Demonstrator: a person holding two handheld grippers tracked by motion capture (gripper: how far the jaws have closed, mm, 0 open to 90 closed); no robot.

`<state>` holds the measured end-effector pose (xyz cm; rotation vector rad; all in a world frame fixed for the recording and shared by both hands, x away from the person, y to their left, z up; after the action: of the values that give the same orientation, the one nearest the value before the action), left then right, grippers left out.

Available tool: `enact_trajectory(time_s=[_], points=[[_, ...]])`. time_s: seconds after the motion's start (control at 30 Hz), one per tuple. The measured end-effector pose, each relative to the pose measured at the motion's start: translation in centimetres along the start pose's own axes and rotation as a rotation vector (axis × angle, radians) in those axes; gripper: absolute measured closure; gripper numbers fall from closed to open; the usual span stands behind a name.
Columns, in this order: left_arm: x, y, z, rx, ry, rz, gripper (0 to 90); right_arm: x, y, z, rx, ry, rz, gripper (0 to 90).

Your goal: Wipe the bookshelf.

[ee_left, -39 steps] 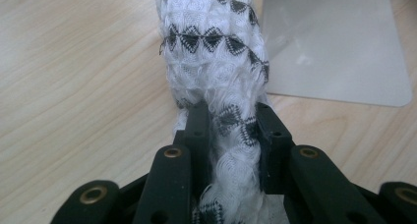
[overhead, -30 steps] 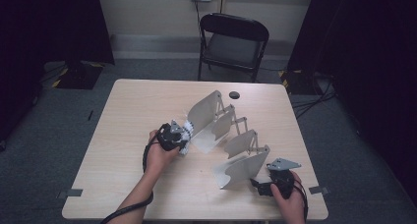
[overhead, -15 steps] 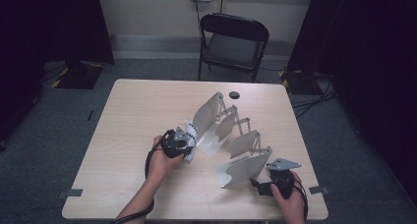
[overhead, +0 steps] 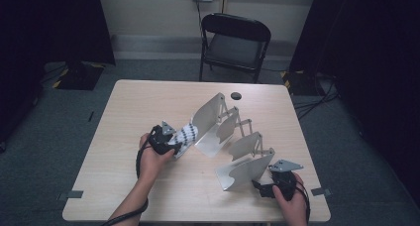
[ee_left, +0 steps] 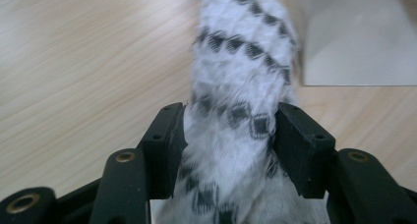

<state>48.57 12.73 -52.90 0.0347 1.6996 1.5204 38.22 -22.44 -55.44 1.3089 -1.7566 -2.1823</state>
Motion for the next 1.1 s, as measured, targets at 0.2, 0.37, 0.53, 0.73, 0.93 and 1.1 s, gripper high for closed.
enact_trajectory(time_s=[0.2, 0.37, 0.53, 0.73, 0.93, 1.1], points=[[-1.1, 0.7, 0.6, 0.016, 0.022, -0.059, 43.4, 0.0, 0.0, 0.0, 0.0, 0.001, 0.0, 10.1], [-1.7, -0.7, 0.3, 0.029, 0.004, -0.047, 48.6, 0.0, 0.0, 0.0, 0.0, 0.0, 0.0, 10.1], [-1.3, -2.1, -0.1, 0.048, -0.007, -0.02, 65.5, 0.0, 0.0, 0.0, 0.0, 0.001, 0.0, 10.1], [-2.5, -0.9, -0.5, 0.063, 0.005, -0.005, 79.3, 0.0, 0.0, 0.0, -0.001, 0.0, 0.0, 10.1], [-6.3, 3.4, -0.8, 0.054, -0.039, -0.092, 79.6, 0.0, 0.0, 0.0, -0.001, 0.001, 0.0, 10.1], [-9.5, 6.6, -1.2, 0.043, -0.08, -0.17, 79.5, 0.0, 0.0, 0.0, 0.0, 0.001, 0.0, 10.1]])
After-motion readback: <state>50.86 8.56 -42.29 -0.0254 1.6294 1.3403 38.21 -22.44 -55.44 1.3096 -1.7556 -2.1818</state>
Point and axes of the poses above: each handheld gripper's, and its own axes: y roughly backward along the jaws, x roughly out of its underside, z roughly to its left, the point moved 8 cm from there along -y, roughly forward along the jaws, and after that the axes turned 12 degrees about z, right-handed, at the moved point
